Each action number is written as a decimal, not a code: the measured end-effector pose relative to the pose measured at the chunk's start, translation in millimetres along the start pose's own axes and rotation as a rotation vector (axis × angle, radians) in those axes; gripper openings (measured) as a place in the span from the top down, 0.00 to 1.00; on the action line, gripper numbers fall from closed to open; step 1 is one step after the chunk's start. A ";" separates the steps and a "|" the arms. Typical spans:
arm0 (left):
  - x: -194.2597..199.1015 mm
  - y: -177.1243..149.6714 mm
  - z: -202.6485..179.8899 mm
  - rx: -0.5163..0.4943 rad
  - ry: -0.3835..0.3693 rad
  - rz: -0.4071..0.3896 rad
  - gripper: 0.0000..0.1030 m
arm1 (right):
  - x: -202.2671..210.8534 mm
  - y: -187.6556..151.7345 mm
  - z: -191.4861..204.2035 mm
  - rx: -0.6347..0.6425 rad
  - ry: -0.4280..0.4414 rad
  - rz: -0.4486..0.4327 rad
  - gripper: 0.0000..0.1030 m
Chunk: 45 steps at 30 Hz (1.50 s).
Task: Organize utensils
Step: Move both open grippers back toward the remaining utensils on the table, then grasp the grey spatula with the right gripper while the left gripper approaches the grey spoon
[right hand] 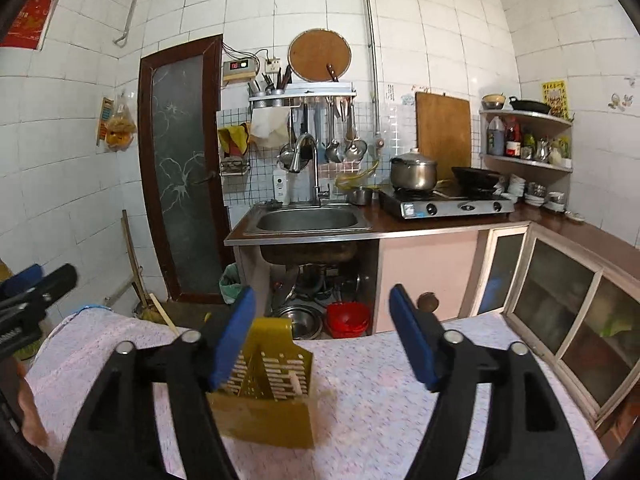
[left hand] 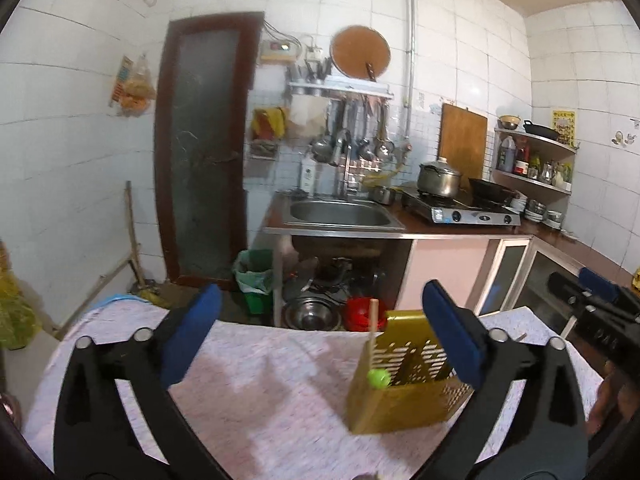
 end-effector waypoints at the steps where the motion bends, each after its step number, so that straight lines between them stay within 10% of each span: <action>1: 6.3 -4.1 3.7 -0.002 0.004 0.008 0.05 | 7.8 -1.9 -0.2 0.005 -0.012 -0.001 0.27; 31: -59.4 -212.6 22.3 -0.046 0.063 0.499 0.05 | -13.9 -235.9 1.2 -0.017 -0.140 0.517 0.22; 45: -79.1 -231.8 1.1 -0.036 0.067 0.570 0.05 | -32.9 -256.0 19.0 -0.049 -0.054 0.631 0.85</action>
Point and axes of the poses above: each gripper's, at about its wrist camera, not at the fingertips, and x roughly against the way its jaws point, z to its left, y to its top, the point moved 5 cm from there along -x, roughly the way its jaws point, and after that the axes turned 12 degrees about z, right-handed, at the moved point
